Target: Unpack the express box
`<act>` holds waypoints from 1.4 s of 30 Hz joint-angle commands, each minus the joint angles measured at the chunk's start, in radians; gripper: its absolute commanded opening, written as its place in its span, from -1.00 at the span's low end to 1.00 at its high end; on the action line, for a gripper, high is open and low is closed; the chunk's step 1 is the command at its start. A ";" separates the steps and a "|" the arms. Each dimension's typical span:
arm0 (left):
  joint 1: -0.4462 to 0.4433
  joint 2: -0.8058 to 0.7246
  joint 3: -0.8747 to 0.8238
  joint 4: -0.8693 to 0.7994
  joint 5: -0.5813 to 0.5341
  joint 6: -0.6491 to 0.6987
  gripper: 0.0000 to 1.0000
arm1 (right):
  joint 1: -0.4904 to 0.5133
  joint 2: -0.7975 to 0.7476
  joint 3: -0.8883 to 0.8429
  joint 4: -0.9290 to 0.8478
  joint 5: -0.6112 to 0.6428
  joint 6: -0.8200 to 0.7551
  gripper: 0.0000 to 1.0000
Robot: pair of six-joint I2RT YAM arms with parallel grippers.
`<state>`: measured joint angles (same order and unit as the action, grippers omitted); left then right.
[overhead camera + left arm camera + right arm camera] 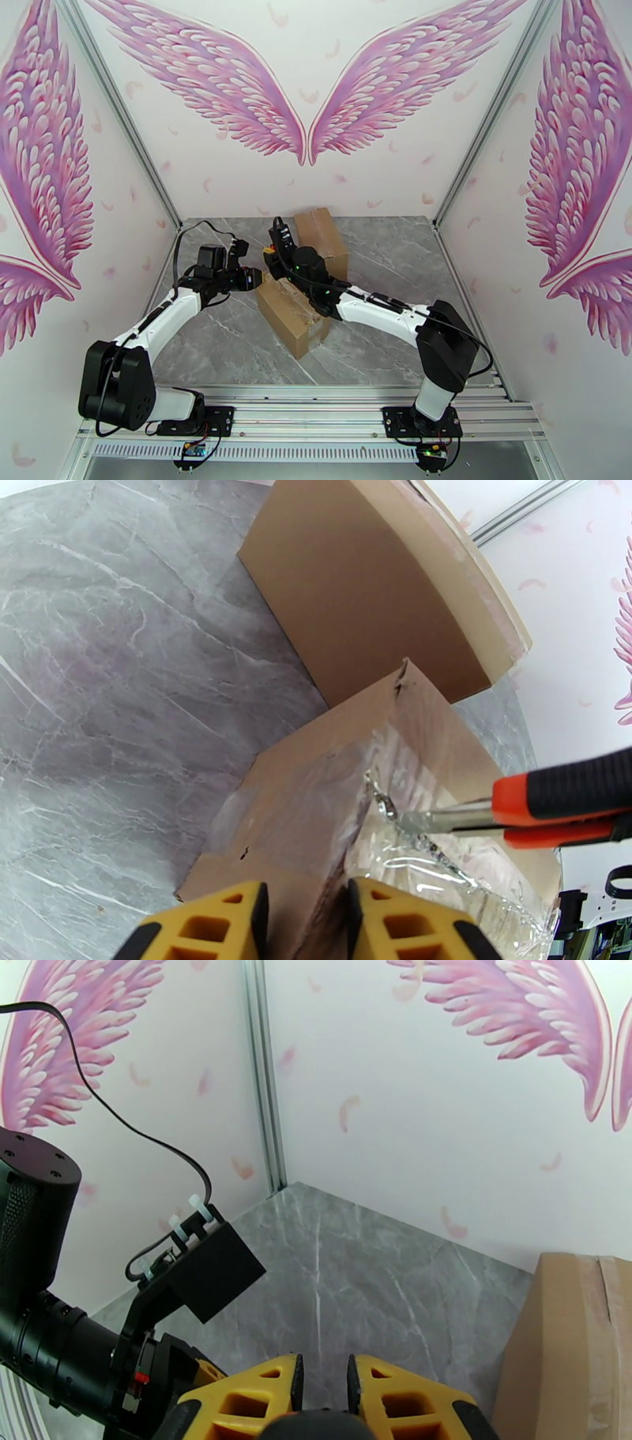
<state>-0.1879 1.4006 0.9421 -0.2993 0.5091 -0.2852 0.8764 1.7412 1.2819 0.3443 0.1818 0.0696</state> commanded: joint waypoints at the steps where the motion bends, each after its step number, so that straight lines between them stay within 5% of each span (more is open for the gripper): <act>1: 0.011 0.067 -0.055 -0.125 -0.132 -0.016 -0.39 | 0.012 -0.054 -0.030 -0.073 0.024 -0.012 -1.00; 10: 0.006 0.004 -0.069 -0.113 -0.115 -0.026 -0.38 | 0.013 -0.108 -0.047 -0.136 0.003 -0.004 -1.00; 18: -0.015 -0.096 0.013 -0.106 -0.081 0.027 0.07 | 0.013 -0.091 -0.033 -0.150 -0.044 -0.011 -1.00; 23: -0.015 -0.060 0.081 -0.118 -0.067 0.079 0.19 | 0.013 -0.091 -0.034 -0.152 -0.044 -0.016 -1.00; 36: -0.028 0.101 0.115 -0.081 0.026 0.097 0.19 | 0.013 -0.086 -0.021 -0.152 -0.083 -0.033 -1.00; 42: -0.022 0.135 0.108 -0.075 -0.032 0.057 -0.14 | 0.013 -0.088 -0.016 -0.166 -0.090 -0.037 -1.00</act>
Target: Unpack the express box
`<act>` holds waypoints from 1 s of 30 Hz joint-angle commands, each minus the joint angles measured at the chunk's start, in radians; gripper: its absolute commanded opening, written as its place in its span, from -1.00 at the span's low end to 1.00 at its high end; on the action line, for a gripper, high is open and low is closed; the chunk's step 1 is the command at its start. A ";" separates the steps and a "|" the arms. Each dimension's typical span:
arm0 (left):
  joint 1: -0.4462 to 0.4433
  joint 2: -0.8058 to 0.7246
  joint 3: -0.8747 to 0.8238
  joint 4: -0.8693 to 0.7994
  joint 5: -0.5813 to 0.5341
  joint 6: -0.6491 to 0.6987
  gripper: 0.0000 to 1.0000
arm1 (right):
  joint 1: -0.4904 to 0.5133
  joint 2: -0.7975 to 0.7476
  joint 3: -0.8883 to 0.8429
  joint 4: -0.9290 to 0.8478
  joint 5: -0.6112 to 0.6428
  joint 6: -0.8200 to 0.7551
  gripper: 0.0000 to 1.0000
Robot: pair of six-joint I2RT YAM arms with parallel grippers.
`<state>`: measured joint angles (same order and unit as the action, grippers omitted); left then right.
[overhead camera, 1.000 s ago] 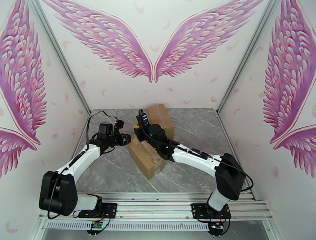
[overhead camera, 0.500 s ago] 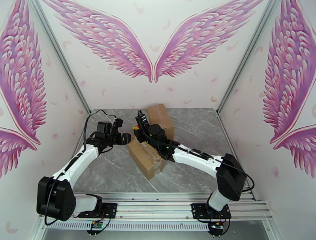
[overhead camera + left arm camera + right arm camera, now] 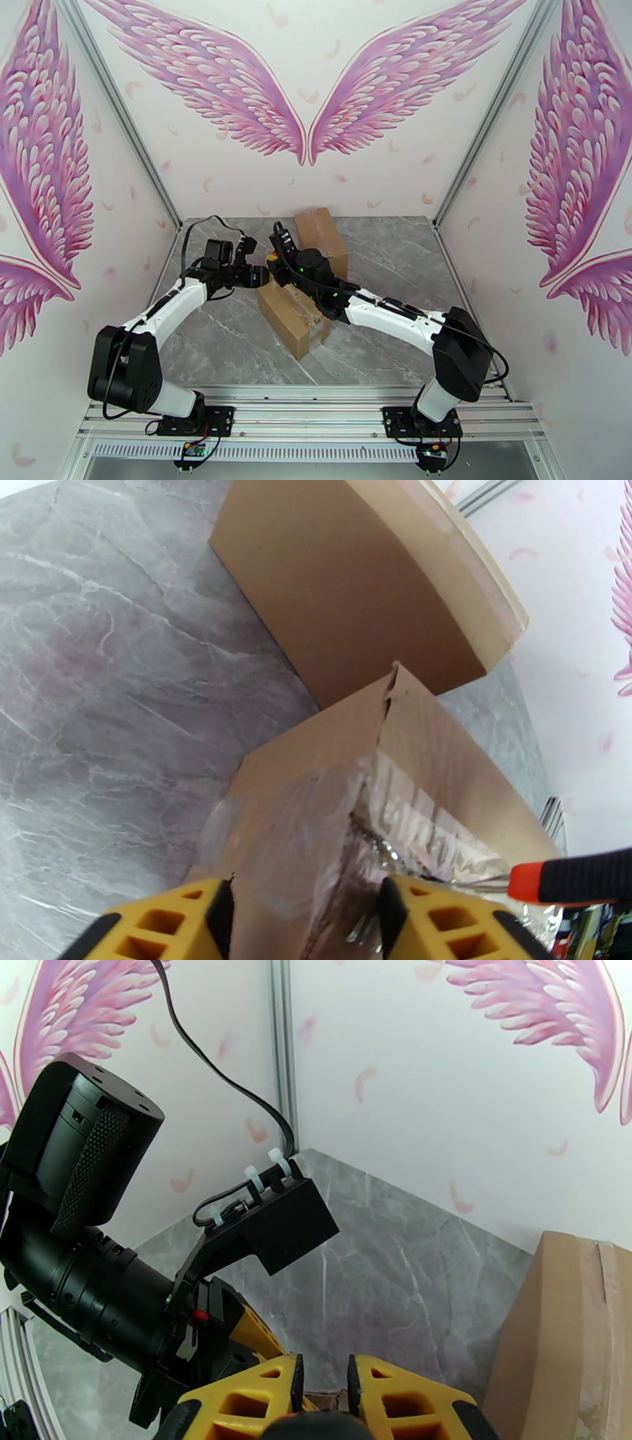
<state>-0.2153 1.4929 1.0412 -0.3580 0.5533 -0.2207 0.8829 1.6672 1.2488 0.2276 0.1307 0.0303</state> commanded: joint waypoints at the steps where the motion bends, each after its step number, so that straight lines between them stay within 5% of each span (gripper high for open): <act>1: 0.008 0.046 0.005 -0.013 -0.083 -0.017 -0.18 | 0.007 -0.016 0.019 -0.054 -0.039 0.002 -1.00; 12: 0.040 0.041 -0.059 0.014 -0.147 -0.100 -0.60 | 0.008 -0.088 -0.030 -0.106 -0.030 0.021 -1.00; 30: 0.037 0.022 -0.082 -0.012 -0.184 -0.078 -0.72 | 0.009 -0.247 -0.196 -0.121 -0.071 -0.031 -1.00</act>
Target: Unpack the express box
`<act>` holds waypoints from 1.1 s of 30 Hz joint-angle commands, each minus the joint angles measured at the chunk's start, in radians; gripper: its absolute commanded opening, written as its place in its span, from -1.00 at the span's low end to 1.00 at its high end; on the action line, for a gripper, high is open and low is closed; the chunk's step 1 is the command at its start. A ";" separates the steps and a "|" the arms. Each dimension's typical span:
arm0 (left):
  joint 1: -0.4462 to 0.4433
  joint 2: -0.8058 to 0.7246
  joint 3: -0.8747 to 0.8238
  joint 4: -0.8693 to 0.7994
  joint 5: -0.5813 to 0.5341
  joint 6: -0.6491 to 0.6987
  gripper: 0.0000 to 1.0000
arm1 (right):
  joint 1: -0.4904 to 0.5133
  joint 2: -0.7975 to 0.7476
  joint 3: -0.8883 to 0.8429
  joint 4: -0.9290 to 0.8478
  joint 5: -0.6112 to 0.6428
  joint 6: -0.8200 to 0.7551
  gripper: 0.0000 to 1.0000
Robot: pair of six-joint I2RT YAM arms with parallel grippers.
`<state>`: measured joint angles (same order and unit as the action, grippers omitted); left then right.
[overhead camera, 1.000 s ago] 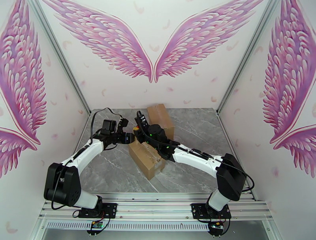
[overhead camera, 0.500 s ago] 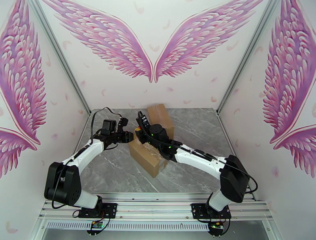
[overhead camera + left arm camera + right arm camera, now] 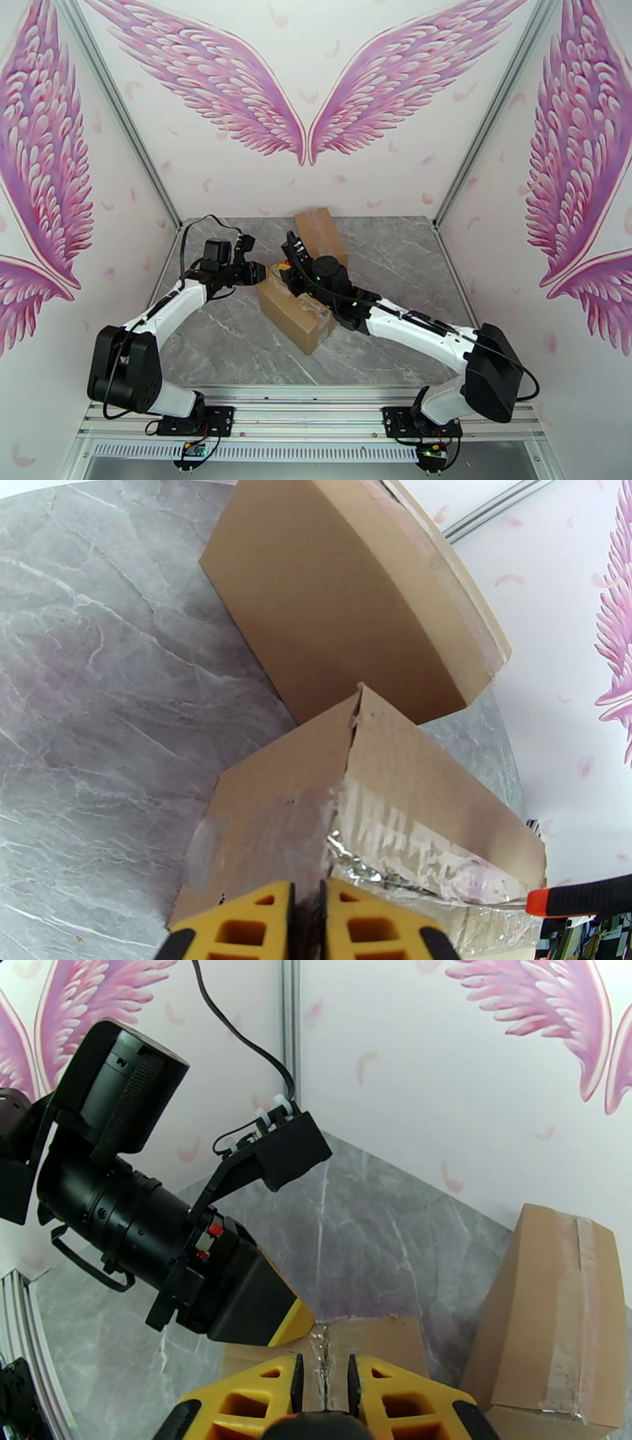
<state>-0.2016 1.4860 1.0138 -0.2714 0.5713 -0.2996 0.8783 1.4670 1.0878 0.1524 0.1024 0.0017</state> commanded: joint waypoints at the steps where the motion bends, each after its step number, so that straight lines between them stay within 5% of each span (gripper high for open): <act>1: 0.022 0.028 -0.054 -0.101 -0.207 0.001 -0.73 | 0.013 -0.057 -0.045 -0.045 -0.041 -0.002 -1.00; 33: 0.014 -0.023 -0.075 -0.129 -0.281 -0.025 -0.82 | 0.013 -0.432 -0.344 -0.057 0.026 0.035 -1.00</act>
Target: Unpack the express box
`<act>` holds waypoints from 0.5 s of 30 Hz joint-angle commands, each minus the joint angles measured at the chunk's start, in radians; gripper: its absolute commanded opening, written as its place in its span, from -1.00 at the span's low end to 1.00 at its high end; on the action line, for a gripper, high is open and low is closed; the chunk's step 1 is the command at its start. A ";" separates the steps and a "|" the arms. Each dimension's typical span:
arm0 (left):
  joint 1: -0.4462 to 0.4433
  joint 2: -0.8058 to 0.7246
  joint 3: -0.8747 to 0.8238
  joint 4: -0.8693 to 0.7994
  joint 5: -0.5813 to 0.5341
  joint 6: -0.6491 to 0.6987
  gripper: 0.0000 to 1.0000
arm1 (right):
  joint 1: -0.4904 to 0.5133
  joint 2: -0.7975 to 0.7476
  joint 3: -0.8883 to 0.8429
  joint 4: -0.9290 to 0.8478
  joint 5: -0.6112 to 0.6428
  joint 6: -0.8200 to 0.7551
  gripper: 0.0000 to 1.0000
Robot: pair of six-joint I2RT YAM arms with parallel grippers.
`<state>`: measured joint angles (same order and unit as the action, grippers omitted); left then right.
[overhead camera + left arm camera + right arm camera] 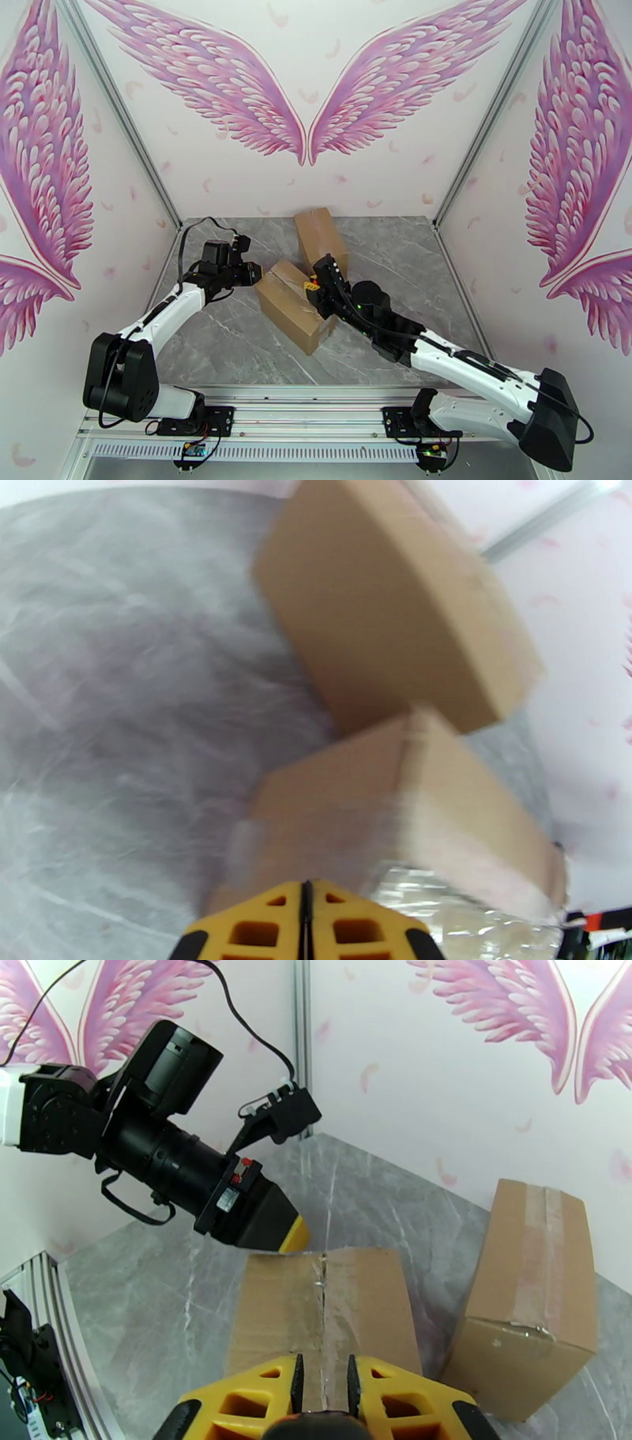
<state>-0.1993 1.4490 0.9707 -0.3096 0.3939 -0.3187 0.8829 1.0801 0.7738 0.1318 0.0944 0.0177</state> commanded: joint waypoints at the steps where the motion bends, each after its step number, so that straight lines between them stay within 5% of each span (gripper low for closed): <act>1: 0.012 0.014 -0.032 -0.092 -0.107 -0.007 -0.82 | 0.009 -0.058 -0.040 -0.032 0.038 0.018 -1.00; 8: 0.009 -0.012 -0.041 -0.070 -0.082 -0.006 -0.80 | 0.008 -0.121 -0.085 -0.028 0.056 0.015 -1.00; 15: -0.006 -0.156 0.007 -0.062 0.039 0.074 -0.27 | 0.008 -0.079 -0.046 -0.014 0.033 -0.019 -1.00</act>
<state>-0.1921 1.3567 0.9363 -0.3771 0.3588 -0.2947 0.8848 0.9806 0.7048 0.1192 0.1276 0.0223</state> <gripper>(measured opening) 0.352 0.211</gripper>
